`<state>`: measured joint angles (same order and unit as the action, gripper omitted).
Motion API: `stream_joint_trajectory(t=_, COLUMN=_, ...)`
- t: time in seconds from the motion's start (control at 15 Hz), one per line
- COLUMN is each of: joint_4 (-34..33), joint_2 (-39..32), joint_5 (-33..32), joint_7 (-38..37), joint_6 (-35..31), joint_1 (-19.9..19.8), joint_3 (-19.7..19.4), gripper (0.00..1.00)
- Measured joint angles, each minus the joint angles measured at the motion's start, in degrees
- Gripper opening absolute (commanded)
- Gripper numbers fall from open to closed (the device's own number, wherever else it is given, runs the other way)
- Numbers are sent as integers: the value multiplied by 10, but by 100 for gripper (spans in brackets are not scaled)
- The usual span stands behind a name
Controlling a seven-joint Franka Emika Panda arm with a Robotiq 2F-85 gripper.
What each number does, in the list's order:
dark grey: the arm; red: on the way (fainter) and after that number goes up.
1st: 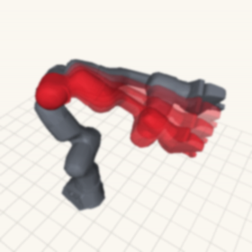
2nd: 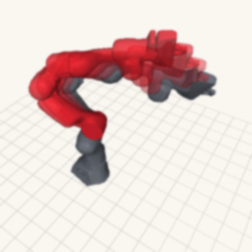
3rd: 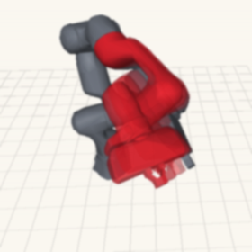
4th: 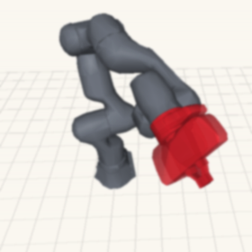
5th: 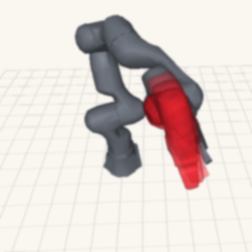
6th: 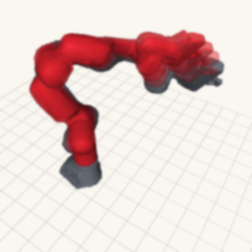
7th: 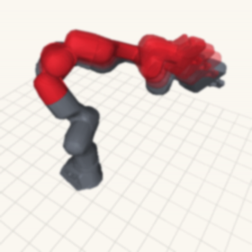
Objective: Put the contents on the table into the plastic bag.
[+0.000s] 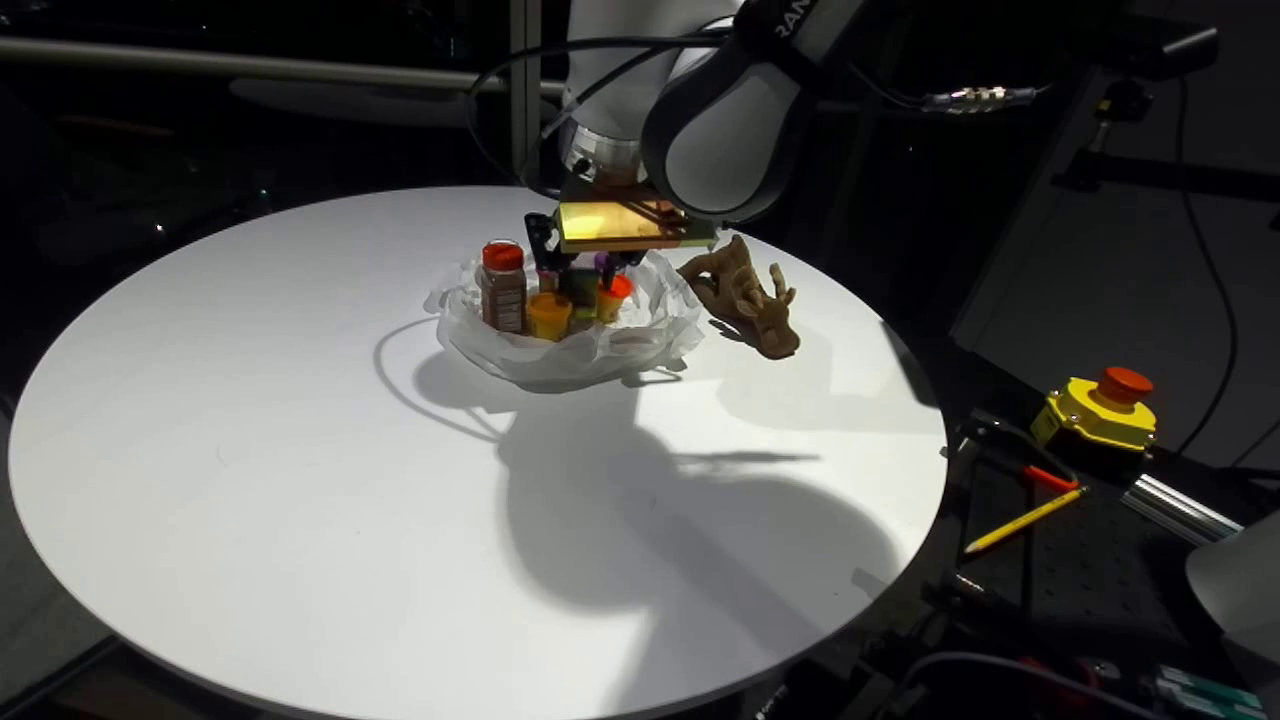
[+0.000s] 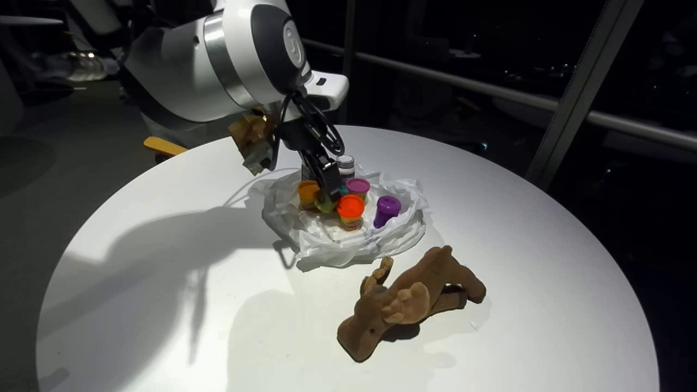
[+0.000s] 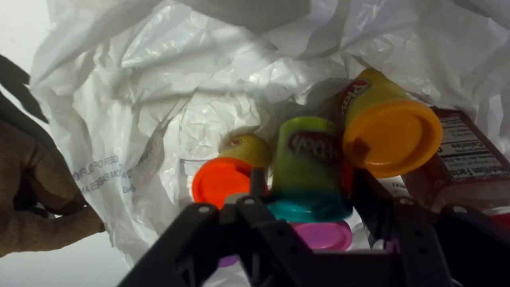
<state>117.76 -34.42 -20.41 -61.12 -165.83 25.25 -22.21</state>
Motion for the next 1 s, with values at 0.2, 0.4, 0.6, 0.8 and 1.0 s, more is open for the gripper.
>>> stream_joint_trajectory(t=0.2, joint_4=0, joint_2=-4, joint_5=0, joint_7=-17, joint_6=-5, joint_1=34, joint_3=-37, gripper=100)
stream_joint_trajectory(t=0.4, joint_4=0, joint_2=-1, joint_5=-1, joint_7=-35, joint_6=-13, joint_1=67, joint_3=-82, gripper=100)
stream_joint_trajectory(t=0.6, joint_4=7, joint_2=19, joint_5=-4, joint_7=-38, joint_6=13, joint_1=92, joint_3=-126, gripper=100)
stream_joint_trajectory(t=0.8, joint_4=25, joint_2=70, joint_5=-16, joint_7=-7, joint_6=120, joint_1=83, joint_3=-124, gripper=100)
stream_joint_trajectory(t=1.0, joint_4=50, joint_2=123, joint_5=-43, joint_7=29, joint_6=227, joint_1=38, joint_3=-88, gripper=100)
